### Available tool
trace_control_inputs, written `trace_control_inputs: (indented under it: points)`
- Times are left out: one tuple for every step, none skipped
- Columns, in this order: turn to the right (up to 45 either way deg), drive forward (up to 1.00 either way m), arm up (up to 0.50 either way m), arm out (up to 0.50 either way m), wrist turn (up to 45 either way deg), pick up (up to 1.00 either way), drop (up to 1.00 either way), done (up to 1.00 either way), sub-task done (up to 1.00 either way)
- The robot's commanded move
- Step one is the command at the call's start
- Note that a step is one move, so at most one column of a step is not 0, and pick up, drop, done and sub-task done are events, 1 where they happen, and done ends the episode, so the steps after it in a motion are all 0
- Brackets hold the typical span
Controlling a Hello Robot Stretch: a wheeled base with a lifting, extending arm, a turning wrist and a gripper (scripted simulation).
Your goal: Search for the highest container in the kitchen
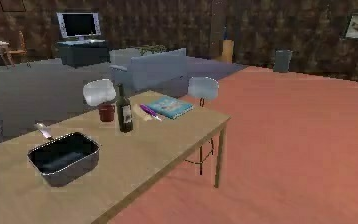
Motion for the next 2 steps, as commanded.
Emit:
trace_control_inputs:
  points:
    - [45.0,0.0,0.0,0.0,0.0,0.0,0.0,0.0,0.0]
    - [0.0,1.0,0.0,0.0,0.0,0.0,0.0,0.0,0.0]
